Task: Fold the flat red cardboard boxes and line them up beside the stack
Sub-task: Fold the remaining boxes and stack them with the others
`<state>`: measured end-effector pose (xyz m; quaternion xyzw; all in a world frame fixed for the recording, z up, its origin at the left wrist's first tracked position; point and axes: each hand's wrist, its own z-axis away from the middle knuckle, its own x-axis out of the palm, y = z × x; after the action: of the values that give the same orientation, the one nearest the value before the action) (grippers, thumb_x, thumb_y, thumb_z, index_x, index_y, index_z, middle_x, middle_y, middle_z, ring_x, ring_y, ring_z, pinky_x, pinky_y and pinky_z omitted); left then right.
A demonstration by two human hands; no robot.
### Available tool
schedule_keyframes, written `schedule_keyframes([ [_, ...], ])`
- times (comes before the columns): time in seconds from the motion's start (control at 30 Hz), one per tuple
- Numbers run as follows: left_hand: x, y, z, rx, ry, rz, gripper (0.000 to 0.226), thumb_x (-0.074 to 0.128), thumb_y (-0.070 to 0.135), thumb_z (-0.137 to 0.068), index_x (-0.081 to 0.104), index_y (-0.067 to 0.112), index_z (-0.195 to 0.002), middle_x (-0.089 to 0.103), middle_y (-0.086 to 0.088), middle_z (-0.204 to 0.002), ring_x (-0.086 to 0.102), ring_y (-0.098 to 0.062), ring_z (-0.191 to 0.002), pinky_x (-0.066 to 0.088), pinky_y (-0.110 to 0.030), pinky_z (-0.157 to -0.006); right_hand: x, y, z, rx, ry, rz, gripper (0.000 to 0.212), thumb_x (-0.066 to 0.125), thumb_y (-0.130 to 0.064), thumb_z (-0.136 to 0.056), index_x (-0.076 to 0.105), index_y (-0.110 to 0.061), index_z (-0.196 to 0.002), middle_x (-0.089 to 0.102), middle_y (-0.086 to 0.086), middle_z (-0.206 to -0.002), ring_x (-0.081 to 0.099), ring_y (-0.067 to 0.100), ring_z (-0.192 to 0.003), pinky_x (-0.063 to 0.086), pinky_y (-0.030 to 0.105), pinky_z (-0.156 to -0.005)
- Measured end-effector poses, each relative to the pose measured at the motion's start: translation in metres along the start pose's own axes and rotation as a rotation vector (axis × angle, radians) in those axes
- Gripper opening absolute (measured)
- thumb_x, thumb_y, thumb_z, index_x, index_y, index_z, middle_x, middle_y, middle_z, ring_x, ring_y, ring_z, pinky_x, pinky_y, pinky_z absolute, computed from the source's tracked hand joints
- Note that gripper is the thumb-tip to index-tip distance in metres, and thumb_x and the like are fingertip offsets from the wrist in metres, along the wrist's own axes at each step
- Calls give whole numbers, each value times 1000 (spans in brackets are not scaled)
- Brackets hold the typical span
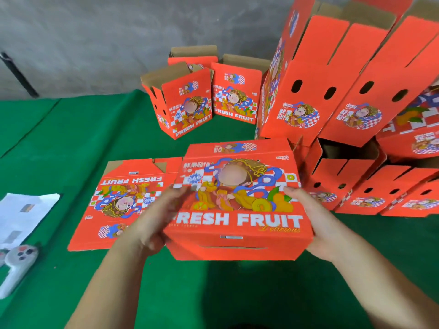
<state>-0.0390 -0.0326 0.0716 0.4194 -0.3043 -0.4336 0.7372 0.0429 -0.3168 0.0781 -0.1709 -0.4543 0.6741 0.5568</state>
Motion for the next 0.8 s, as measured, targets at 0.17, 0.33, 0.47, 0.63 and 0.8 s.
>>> schedule_keyframes([
  [0.17,-41,-63,4,59,-112,42,69,92,53,-74,63,29,-132,76,-12,-124,76,-34,-108,64,-45,-81,-2,21,-10,-89,-115,40,57,82,-38,-77,57,-50,-127,76,3,-118,76,31,-102,63,46,-69],
  [0.33,-67,-88,1,128,-102,152,72,101,46,-63,66,35,-126,74,-17,-126,74,-44,-107,63,-53,-78,3,34,-30,-87,3,121,51,59,-16,-103,43,-16,-151,55,22,-147,53,44,-133,44,59,-111],
  [0.47,-61,-95,-6,299,42,-21,49,89,47,-79,69,34,-121,79,-6,-116,78,-31,-98,64,-35,-71,29,40,-31,-141,81,55,85,83,-29,-82,33,-53,-147,69,-5,-133,67,29,-120,51,56,-104],
  [0.63,-32,-92,-24,369,221,-150,62,61,52,-100,40,36,-156,57,2,-151,52,-16,-141,47,-43,-114,69,53,-29,-419,130,124,115,93,-46,-50,19,-84,-129,59,-21,-137,62,12,-126,46,57,-110],
  [0.8,6,-51,-20,283,-144,53,72,57,92,-78,25,81,-142,32,45,-155,30,15,-147,27,-42,-125,113,58,-46,-701,375,416,144,92,-42,-42,1,-63,-151,10,-40,-146,25,-4,-146,29,43,-122],
])
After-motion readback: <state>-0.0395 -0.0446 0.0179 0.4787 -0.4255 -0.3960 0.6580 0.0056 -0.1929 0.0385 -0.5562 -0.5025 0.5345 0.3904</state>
